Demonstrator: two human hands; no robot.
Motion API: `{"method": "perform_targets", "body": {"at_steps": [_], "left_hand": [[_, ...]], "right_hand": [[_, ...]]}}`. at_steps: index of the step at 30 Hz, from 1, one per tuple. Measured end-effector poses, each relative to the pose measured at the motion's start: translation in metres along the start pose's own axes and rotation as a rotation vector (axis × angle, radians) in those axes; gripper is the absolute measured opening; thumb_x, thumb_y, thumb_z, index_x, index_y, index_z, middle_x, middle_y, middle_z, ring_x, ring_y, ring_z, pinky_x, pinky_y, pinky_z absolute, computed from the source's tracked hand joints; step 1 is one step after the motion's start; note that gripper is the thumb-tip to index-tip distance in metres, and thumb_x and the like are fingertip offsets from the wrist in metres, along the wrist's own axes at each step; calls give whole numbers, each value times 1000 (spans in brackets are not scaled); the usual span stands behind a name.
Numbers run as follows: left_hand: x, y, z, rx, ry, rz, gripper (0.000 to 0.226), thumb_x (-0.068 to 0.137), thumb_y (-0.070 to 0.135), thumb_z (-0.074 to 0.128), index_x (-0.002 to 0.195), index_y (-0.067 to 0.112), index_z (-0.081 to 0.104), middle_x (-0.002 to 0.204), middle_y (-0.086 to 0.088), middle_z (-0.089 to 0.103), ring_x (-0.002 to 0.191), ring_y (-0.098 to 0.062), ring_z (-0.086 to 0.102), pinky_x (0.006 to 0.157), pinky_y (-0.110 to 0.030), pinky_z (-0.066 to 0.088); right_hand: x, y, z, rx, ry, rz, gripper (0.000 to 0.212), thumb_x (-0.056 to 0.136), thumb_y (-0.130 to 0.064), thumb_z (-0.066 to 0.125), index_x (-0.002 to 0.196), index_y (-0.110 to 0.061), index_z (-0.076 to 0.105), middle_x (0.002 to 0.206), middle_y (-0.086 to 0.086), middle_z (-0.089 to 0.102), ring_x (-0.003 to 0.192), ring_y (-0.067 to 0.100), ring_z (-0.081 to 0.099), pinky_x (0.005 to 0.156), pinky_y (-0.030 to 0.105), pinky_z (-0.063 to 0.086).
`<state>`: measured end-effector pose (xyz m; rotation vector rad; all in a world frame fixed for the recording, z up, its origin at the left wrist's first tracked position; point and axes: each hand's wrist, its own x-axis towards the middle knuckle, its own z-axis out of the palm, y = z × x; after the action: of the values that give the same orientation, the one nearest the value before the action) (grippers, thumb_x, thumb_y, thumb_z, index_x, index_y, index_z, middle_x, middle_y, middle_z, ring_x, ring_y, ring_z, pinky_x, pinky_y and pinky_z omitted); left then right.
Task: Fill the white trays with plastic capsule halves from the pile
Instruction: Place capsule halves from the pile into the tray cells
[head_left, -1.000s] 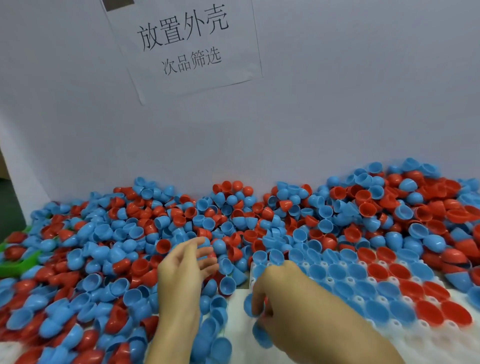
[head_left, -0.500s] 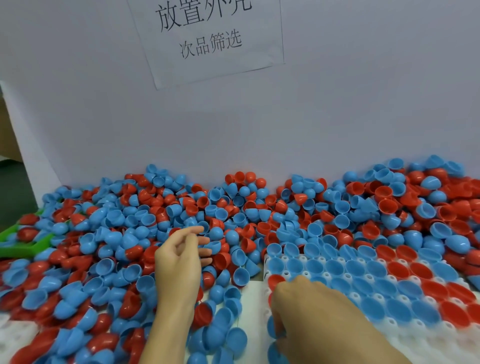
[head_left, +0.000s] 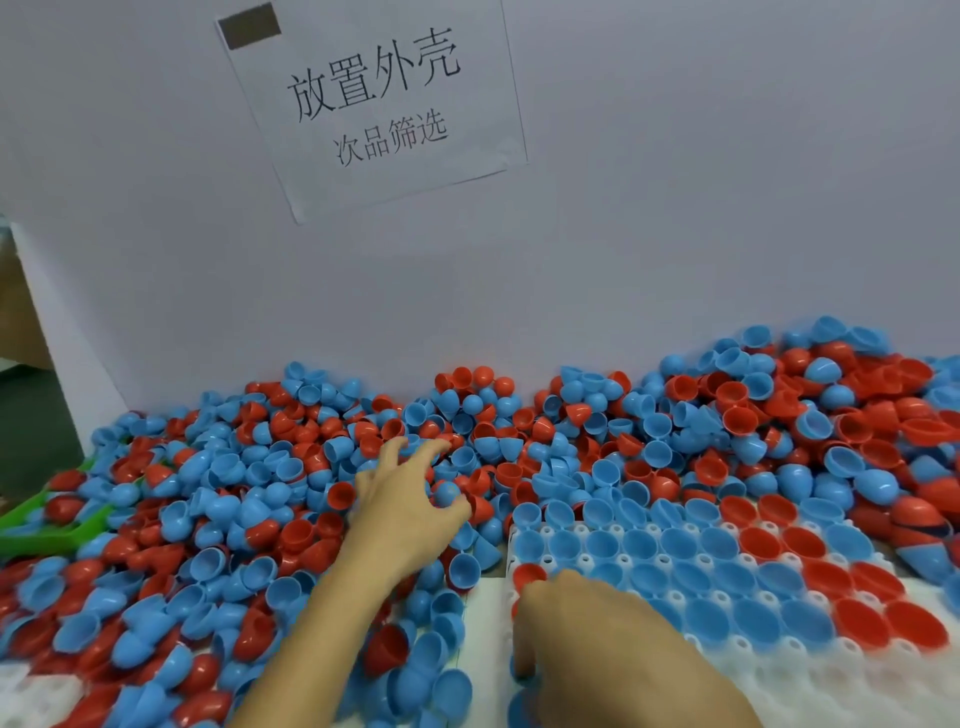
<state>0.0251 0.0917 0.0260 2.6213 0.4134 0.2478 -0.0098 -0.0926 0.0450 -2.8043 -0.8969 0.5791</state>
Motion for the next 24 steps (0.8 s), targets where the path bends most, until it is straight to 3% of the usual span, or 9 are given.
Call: {"method": "perform_targets", "body": {"at_steps": [3,6,10,17,21,24], "left_hand": [[18,-3,9,257,-317,-61,83,85,45,67,152,55,18,167,3,-13,151,-46,-9,117,-67,22],[30,-7,16,393,-411,-110,93,83,44,72,155,52,13,166,-2,-22,150,-50,-7,116,-65,28],[40,-10,19,489,-260,-81,79,85,39,70,150,45,25,160,-8,5,143,-50,17,104,-56,46],[42,-12,30,369,-133,-121,57,87,32,68,136,39,41,145,-6,25,129,-42,36,95,-49,50],[48,-18,22,109,12,-149,42,81,23,73,117,35,54,128,-5,39,112,-35,52,90,-44,53],[53,-20,10,-248,137,-202,32,77,11,75,100,28,60,116,-12,54,91,-28,60,68,-31,50]], "right_hand": [[-5,1,-5,40,27,-39,38,95,-19,60,133,-16,55,133,8,51,119,30,55,97,38,45],[-5,0,-7,72,42,-69,41,97,-27,59,136,-17,51,136,7,48,121,28,53,98,39,45],[-4,0,-7,91,43,-74,48,98,-30,59,141,-14,45,137,9,48,122,30,54,100,42,46],[-5,6,-8,136,60,-85,38,98,-34,58,132,-20,55,133,6,52,118,27,56,96,37,46],[-8,12,-11,167,100,-115,36,97,-35,58,132,-23,56,131,5,52,114,27,58,92,35,47],[-9,16,-13,186,117,-118,31,96,-33,59,125,-22,60,120,2,59,104,25,61,85,33,51]]}}
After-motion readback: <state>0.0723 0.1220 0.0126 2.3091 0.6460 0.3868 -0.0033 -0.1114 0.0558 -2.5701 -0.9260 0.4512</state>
